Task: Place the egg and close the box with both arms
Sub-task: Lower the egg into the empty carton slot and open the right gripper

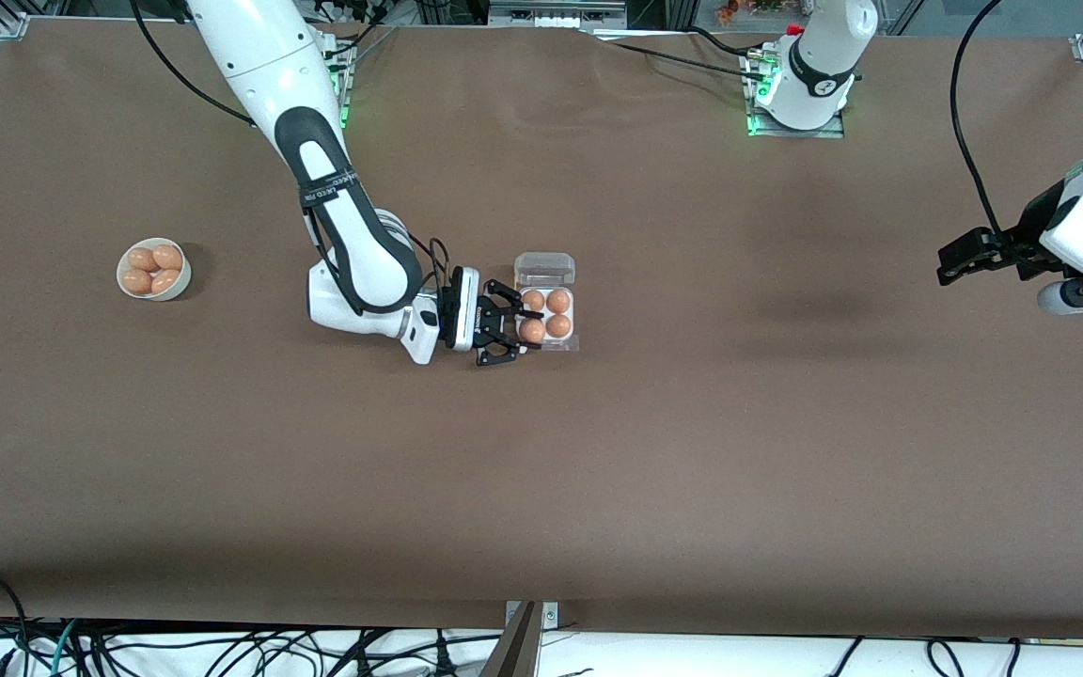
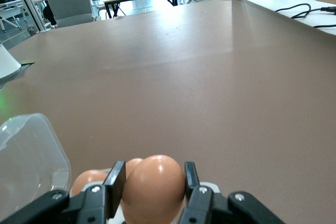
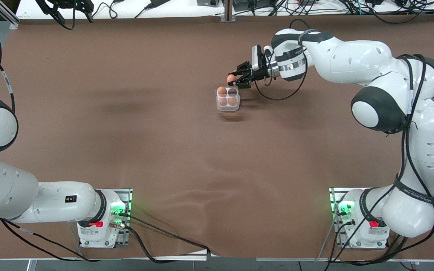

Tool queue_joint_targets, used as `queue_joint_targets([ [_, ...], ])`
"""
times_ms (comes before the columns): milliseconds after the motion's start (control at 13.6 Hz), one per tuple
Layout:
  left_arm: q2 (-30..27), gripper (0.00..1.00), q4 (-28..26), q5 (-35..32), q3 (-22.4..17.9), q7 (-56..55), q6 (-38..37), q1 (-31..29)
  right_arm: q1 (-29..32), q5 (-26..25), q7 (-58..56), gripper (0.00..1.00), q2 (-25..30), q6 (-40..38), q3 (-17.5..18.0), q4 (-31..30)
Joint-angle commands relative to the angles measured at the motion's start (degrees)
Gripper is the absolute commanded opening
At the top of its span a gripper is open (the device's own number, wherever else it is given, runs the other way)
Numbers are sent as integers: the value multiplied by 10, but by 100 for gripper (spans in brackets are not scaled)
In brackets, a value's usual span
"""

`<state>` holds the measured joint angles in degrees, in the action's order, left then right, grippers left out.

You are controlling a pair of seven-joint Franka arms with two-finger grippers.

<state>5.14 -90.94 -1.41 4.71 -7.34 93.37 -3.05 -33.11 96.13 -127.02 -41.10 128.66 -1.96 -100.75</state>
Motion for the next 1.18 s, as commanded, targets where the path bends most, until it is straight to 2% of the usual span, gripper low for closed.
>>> queue_joint_targets([
  [0,3,100,9,-5,3,0,-7,-3,0,17,-23,19,-1,-20,0,-7],
  [589,3,100,9,-5,3,0,-8,-3,-6,19,-21,20,-6,-21,3,-12],
  [736,3,100,9,-4,3,0,-7,-3,-6,24,-17,31,-6,-22,3,-11],
  [809,3,100,9,-5,3,0,-7,-3,-6,41,-17,55,-6,-22,3,-12],
  [883,3,100,9,-5,3,0,-8,-3,-7,55,-21,100,-6,-22,3,-12],
  [1104,3,100,9,-5,3,0,-7,-3,-8,58,-20,100,-5,-24,3,-11],
])
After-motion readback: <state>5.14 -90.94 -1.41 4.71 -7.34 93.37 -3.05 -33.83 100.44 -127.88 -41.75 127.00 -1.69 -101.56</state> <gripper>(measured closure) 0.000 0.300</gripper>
